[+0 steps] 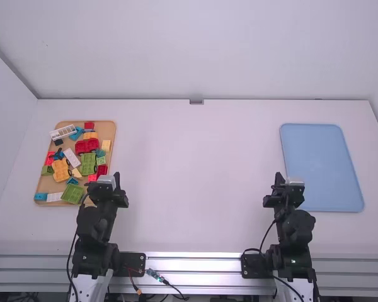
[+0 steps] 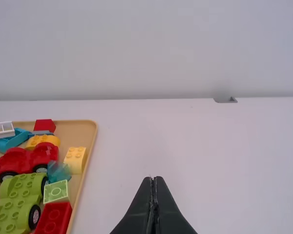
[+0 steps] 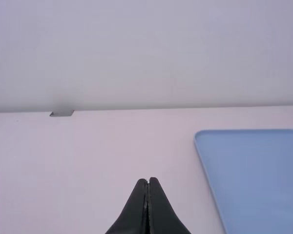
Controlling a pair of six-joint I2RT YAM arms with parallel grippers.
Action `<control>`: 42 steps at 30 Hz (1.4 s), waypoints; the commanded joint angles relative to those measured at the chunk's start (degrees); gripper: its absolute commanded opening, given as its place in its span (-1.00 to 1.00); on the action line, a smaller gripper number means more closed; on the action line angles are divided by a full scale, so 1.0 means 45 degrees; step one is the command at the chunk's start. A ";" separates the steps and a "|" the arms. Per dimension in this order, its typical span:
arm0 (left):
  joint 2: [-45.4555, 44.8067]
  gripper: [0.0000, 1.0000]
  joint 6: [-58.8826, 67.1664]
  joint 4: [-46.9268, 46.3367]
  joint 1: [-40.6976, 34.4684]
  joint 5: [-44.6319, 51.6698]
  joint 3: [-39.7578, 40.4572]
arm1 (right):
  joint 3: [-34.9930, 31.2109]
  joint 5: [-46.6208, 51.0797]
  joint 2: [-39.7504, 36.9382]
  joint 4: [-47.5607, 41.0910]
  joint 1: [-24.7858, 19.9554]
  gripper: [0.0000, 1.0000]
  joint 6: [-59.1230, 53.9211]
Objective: Assemble lego blocks to make yellow taxi
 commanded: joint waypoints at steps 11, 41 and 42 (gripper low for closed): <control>0.1051 -0.83 -0.0107 -0.0911 -0.0272 0.0194 0.1051 | 0.1051 -0.0121 0.1051 0.1041 -0.0267 -0.83 -0.1070; 0.5420 -0.14 -0.1679 -0.0782 -0.0189 -0.0729 0.5420 | 0.3884 -0.1705 0.3884 0.0175 -0.0087 -0.38 -0.1229; 0.5739 -0.09 -0.1999 -0.0772 -0.0151 -0.0709 0.5739 | 0.4036 -0.1710 0.4036 0.0175 -0.0097 -0.36 -0.1224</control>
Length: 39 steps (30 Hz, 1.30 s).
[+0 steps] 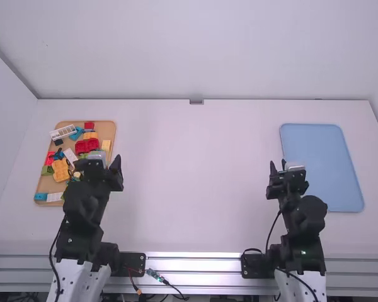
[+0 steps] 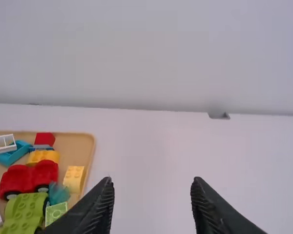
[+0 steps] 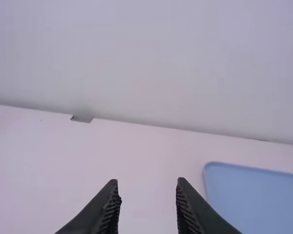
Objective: Assemble lego blocks to make yellow taxi
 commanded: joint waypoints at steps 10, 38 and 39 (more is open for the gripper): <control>0.3011 0.31 -0.3031 0.0044 0.0223 -0.1622 0.2200 | 0.2189 -0.0087 0.1820 0.0403 0.0126 -0.11 0.0607; 0.6805 0.98 -0.2948 -0.0733 0.1166 -0.2064 0.3138 | 0.6776 0.0204 0.7840 0.0087 0.0015 0.84 0.1554; 0.7077 0.98 -0.2821 -0.0894 0.1467 -0.2055 0.3313 | 0.6776 0.0214 0.8051 0.0112 -0.0010 0.87 0.1554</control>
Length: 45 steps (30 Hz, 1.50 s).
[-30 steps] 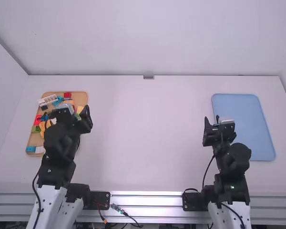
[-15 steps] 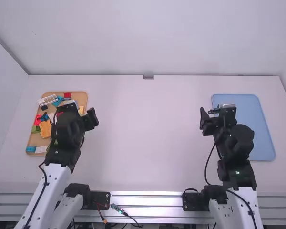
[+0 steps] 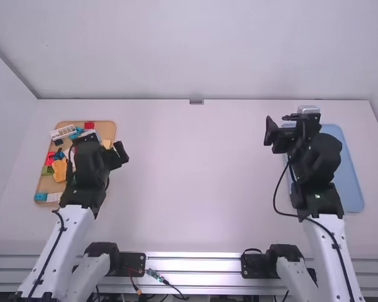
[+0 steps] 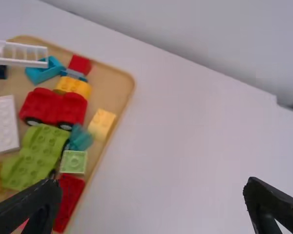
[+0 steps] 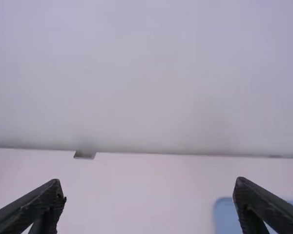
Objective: Assemble lego blocks to make yellow taxi
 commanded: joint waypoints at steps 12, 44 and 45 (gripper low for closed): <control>0.1632 0.98 0.0550 -0.0918 0.2453 -0.2773 0.2069 | 0.0209 0.0073 0.2527 0.0670 0.0024 0.98 0.0019; 1.3206 1.00 0.8253 -0.9539 0.9685 0.4371 1.2488 | 0.0209 0.0068 0.3675 0.1433 0.0180 0.98 -0.0316; 1.3206 1.00 0.8418 -0.9340 0.9607 0.4498 1.2337 | 0.0209 0.0068 0.3680 0.1433 0.0180 0.98 -0.0311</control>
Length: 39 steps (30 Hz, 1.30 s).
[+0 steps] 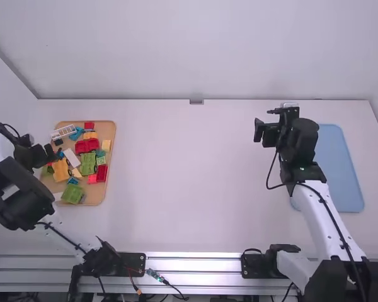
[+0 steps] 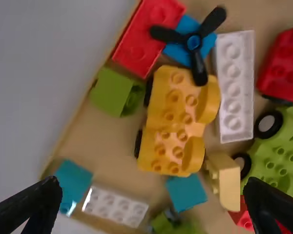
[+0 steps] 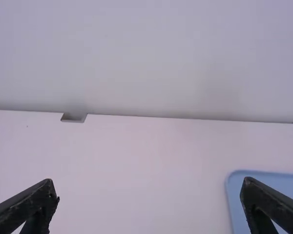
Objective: Assemble lego blocks to make yellow taxi
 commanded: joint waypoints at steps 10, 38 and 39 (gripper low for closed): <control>0.0024 0.86 0.1409 0.0753 -0.0486 0.0903 -0.1224 | 0.0209 0.0063 0.0023 0.0029 -0.0034 0.98 0.0049; 0.0024 0.78 0.0739 0.3410 -0.0500 -0.0049 -0.3463 | 0.0209 0.0058 0.0023 -0.0058 -0.0121 0.98 0.0049; 0.0024 0.78 0.0744 0.3463 -0.0486 -0.0049 -0.3502 | 0.0209 0.0063 0.0023 -0.0058 -0.0146 0.97 0.0049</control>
